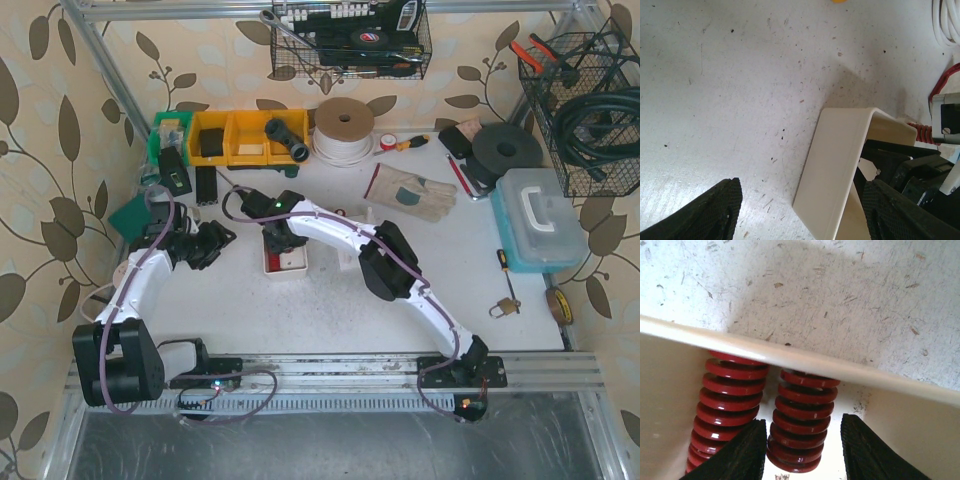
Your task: Install the large spring
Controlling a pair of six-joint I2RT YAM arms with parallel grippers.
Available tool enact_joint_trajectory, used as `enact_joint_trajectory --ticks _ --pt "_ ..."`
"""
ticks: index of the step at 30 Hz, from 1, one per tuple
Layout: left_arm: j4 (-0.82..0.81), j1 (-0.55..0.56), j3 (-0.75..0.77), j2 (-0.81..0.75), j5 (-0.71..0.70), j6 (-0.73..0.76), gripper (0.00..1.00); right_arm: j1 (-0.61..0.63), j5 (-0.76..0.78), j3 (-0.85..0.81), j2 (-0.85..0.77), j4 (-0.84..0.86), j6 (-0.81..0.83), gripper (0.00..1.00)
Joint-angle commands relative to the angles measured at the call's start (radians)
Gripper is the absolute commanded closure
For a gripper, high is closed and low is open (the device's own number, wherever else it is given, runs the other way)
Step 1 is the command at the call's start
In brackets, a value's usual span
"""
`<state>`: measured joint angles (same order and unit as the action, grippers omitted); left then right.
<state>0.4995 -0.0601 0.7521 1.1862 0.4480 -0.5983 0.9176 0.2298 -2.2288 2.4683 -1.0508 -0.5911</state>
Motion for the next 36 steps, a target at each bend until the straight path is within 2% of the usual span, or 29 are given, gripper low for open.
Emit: enact_joint_trajectory --ticks 1,5,11,14,18,24,36 --pt "-0.006 -0.01 0.008 -0.011 0.027 0.024 0.29 -0.008 0.016 -0.032 0.06 -0.02 -0.021 0.56" --pt "-0.004 -0.01 0.006 -0.014 0.028 0.023 0.3 -0.009 0.013 -0.041 0.089 -0.036 -0.021 0.56" --pt "-0.005 -0.009 0.011 -0.016 0.029 0.019 0.3 -0.008 0.003 0.006 0.094 -0.028 -0.019 0.62" --pt "-0.002 -0.01 0.017 -0.017 0.027 0.019 0.3 -0.008 -0.006 0.026 0.088 -0.02 -0.011 0.69" --pt "0.006 -0.01 0.026 -0.017 0.024 0.021 0.3 0.003 0.014 0.029 0.053 -0.022 0.028 0.86" --pt "0.01 -0.01 0.05 -0.012 0.034 0.013 0.3 0.009 0.045 0.056 -0.046 -0.037 0.083 0.99" --pt "0.009 -0.01 0.142 0.035 0.138 -0.034 0.3 0.021 -0.03 0.099 -0.22 -0.022 0.27 1.0"
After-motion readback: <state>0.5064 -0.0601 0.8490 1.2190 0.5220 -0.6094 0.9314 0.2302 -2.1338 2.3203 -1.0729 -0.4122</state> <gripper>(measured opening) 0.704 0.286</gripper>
